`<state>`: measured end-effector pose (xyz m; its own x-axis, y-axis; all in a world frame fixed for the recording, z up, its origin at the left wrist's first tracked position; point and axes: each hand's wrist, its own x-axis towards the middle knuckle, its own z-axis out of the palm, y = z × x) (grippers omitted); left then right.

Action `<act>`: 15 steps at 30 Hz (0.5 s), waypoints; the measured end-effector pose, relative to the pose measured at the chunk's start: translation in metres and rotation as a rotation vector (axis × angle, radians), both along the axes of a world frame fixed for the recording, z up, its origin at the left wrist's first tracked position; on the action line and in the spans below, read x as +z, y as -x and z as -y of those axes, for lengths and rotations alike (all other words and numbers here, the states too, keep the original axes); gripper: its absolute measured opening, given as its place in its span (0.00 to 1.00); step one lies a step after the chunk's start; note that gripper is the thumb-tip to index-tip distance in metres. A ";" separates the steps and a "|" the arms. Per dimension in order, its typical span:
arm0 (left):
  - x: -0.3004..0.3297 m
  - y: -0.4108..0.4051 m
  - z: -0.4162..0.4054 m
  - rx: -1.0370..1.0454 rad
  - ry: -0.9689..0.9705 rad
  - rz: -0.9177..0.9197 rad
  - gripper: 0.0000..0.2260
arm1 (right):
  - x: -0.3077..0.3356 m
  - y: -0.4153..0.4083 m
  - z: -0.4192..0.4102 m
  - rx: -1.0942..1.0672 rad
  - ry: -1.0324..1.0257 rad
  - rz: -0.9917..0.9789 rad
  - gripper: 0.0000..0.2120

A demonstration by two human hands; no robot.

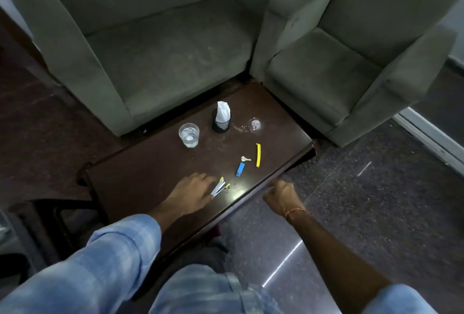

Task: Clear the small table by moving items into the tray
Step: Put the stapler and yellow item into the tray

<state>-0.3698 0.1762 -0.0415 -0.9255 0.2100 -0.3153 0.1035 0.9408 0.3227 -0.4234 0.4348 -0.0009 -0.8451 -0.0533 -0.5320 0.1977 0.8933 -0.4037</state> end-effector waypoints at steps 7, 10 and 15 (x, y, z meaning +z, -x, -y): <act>-0.039 0.044 -0.010 0.114 -0.041 0.189 0.23 | -0.042 0.062 0.027 -0.050 -0.001 0.108 0.19; -0.054 0.053 -0.011 0.181 -0.066 0.262 0.23 | -0.057 0.085 0.036 -0.069 0.008 0.152 0.18; -0.086 0.080 -0.021 0.290 -0.138 0.315 0.23 | -0.101 0.140 0.033 -0.092 -0.023 0.118 0.16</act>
<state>-0.4500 0.1972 -0.1277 -0.8158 0.0158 -0.5781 -0.2817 0.8621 0.4211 -0.5631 0.4021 -0.1020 -0.7774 0.0350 -0.6281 0.3241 0.8780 -0.3522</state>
